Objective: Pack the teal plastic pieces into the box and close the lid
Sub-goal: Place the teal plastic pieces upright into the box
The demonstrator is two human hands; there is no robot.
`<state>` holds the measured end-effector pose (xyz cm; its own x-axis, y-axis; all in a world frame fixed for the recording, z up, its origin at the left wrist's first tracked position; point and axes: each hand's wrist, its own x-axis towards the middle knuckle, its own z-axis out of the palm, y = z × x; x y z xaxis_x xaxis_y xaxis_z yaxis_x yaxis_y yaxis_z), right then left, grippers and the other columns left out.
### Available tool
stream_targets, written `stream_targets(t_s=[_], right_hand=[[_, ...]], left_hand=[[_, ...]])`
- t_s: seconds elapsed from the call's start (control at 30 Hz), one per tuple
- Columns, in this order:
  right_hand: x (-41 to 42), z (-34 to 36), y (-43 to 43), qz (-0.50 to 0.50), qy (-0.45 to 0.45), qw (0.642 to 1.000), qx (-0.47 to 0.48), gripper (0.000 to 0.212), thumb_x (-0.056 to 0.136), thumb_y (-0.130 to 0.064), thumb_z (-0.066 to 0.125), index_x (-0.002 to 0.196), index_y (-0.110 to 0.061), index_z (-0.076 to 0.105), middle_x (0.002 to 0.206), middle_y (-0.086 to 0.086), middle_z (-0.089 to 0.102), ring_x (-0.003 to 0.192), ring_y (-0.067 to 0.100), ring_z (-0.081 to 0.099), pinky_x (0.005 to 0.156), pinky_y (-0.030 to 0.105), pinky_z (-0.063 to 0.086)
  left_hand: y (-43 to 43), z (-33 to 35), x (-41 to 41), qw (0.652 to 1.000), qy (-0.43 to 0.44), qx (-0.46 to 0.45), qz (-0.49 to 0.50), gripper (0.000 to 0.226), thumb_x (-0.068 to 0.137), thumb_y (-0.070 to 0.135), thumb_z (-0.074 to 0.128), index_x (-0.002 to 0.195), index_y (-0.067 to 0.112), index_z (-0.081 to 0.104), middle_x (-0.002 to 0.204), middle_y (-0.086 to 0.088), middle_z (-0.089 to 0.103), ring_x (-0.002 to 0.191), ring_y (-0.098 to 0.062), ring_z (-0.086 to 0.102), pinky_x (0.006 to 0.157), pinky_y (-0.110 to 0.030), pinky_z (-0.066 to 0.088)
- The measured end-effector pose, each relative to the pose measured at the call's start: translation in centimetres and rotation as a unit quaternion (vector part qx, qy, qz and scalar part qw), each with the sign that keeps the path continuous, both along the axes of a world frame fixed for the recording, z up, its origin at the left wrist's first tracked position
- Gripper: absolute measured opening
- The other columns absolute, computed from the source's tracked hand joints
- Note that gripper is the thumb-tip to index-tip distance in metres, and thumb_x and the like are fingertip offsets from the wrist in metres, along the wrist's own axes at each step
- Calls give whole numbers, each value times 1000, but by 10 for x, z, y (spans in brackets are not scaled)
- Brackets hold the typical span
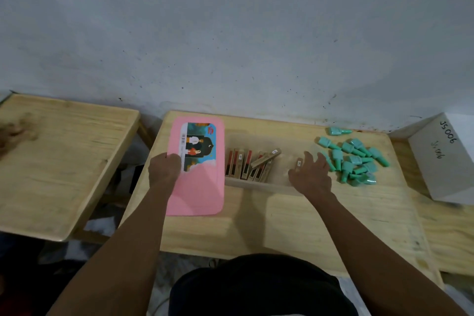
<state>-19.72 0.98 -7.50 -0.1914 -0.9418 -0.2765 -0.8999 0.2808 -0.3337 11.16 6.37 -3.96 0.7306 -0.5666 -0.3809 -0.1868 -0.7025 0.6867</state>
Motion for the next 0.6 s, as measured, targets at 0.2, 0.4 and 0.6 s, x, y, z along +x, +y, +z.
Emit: stream_targets(t_s=[0.2,0.4,0.6], right_hand=[[-8,-6,0,-14,-10,999,-50,54,98,-32,47,144,-8,33,155,15,19,137,38,29,102,48,39],[-14,-9,-2,1,-18,999,-39,62,93,-28,57,147,-9,31,156,12,17,141,33,25,104,45,38],[-13,-10,-4,-10,-22,998,-52,61,92,-30,57,146,-13,34,156,10,18,141,31,27,104,46,39]], left_hand=[[5,-34,4,998,-51,20,-13,36,96,24,36,117,4,58,119,-21,59,107,-38,55,85,-40,43],[-3,-57,8,993,-109,30,-41,41,99,31,31,124,6,52,119,-22,58,108,-39,57,90,-49,47],[-12,-77,9,974,-154,113,-122,73,87,57,47,140,11,30,131,-25,41,118,-41,45,99,-50,39]])
